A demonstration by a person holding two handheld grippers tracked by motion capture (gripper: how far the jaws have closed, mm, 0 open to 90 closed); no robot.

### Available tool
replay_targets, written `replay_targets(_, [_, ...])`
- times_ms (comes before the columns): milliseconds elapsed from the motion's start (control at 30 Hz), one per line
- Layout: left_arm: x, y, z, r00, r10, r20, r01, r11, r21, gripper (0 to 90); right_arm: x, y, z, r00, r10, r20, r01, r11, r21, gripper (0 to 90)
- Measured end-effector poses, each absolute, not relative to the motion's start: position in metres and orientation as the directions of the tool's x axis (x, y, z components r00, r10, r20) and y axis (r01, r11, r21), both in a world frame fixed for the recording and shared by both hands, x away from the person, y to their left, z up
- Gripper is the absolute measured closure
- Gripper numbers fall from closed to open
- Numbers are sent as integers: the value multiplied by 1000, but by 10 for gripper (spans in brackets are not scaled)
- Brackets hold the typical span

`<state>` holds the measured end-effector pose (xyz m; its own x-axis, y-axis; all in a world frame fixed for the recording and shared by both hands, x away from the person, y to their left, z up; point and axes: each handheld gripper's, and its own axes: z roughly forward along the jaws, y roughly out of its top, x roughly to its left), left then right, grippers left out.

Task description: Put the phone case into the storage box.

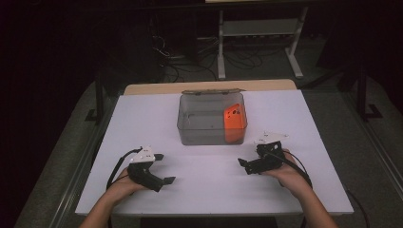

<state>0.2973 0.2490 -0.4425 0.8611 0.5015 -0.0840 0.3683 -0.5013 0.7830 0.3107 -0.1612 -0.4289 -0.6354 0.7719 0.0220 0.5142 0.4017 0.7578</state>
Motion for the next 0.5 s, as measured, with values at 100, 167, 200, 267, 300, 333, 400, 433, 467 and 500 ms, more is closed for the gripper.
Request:
replay_targets(100, [297, 250, -442, 861, 502, -83, 368, -501, 783, 14, 307, -164, -430, -635, 772, 17, 507, 401, 763, 0])
replay_targets(167, [297, 250, -442, 860, 504, -83, 369, -501, 783, 14, 304, -167, -431, -634, 773, 22, 508, 395, 766, 0])
replay_targets(200, [297, 250, -442, 859, 504, -84, 370, -499, 784, 14, 303, -168, -431, -634, 773, 22, 507, 395, 766, 0])
replay_targets(267, [297, 250, -442, 859, 505, -84, 370, -499, 783, 14, 301, -170, -433, -632, 775, 16, 504, 395, 768, 0])
replay_targets(300, [297, 250, -442, 859, 505, -83, 370, -500, 783, 14, 300, -171, -433, -632, 775, 15, 502, 395, 770, 0])
replay_targets(333, [297, 250, -442, 860, 504, -83, 369, -501, 783, 14, 299, -172, -434, -634, 773, 13, 500, 397, 770, 0])
replay_targets(400, [297, 250, -443, 860, 504, -83, 369, -502, 782, 14, 297, -174, -434, -631, 775, 9, 498, 397, 771, 0])
replay_targets(433, [297, 250, -443, 860, 504, -82, 369, -502, 782, 14, 295, -176, -435, -626, 779, 11, 499, 390, 774, 0])
replay_targets(467, [297, 250, -443, 860, 504, -83, 369, -501, 782, 14, 294, -177, -435, -624, 781, 12, 499, 387, 775, 0])
replay_targets(500, [297, 250, -443, 860, 503, -84, 370, -501, 783, 14, 294, -177, -435, -624, 781, 12, 499, 387, 775, 0])
